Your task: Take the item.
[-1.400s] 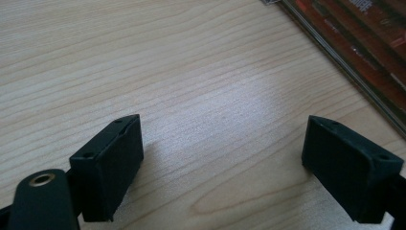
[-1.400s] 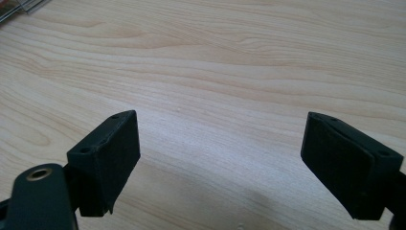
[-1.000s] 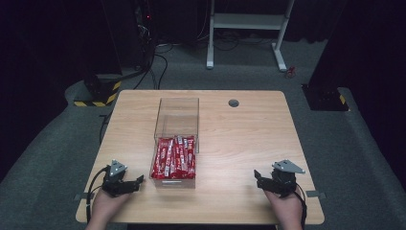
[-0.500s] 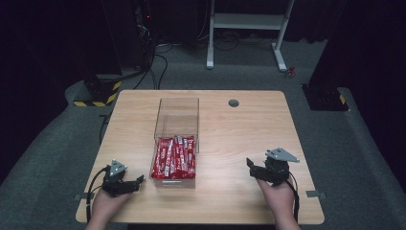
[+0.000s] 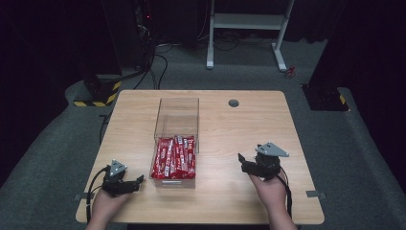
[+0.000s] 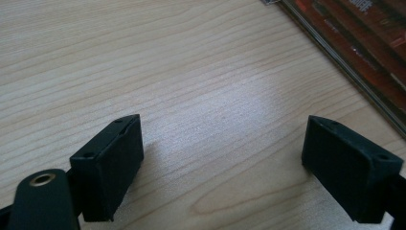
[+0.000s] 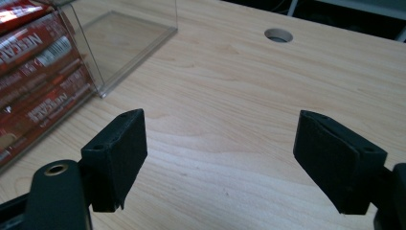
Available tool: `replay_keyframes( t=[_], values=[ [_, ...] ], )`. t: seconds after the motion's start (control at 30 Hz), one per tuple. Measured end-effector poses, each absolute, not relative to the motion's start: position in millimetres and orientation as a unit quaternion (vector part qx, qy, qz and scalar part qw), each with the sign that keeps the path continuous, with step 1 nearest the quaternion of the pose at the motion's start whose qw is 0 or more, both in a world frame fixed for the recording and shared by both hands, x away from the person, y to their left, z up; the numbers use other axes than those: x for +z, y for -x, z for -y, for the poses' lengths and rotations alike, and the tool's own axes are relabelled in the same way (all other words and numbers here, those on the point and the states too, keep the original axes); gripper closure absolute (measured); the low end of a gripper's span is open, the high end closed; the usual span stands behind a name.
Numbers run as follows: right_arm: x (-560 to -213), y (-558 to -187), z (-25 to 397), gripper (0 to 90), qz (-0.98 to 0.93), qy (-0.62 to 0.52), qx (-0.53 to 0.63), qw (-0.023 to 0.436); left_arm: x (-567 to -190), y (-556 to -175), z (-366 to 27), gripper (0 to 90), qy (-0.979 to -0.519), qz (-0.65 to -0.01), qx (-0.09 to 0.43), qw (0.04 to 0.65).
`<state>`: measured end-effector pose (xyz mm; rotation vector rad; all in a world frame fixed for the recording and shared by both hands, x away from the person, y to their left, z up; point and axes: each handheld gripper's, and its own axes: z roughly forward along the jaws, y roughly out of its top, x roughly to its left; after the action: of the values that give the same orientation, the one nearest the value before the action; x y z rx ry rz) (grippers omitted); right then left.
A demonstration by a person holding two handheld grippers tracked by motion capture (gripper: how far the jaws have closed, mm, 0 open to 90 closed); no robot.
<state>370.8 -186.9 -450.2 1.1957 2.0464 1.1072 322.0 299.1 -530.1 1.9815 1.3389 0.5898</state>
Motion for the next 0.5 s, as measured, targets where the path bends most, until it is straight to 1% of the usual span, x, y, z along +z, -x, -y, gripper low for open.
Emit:
replay_keyframes(
  t=[0.23, 0.5],
  values=[
    [-449, -365, 174, 20.0, -0.760, -0.427, 0.423, 0.247, -530, -322, -299, 14.6, -0.759, -0.512, 0.226, 0.332],
    [-447, -358, 165, 21.0, -0.766, -0.409, 0.432, 0.245, -530, -322, -299, 14.7, -0.759, -0.512, 0.226, 0.332]
  ],
)
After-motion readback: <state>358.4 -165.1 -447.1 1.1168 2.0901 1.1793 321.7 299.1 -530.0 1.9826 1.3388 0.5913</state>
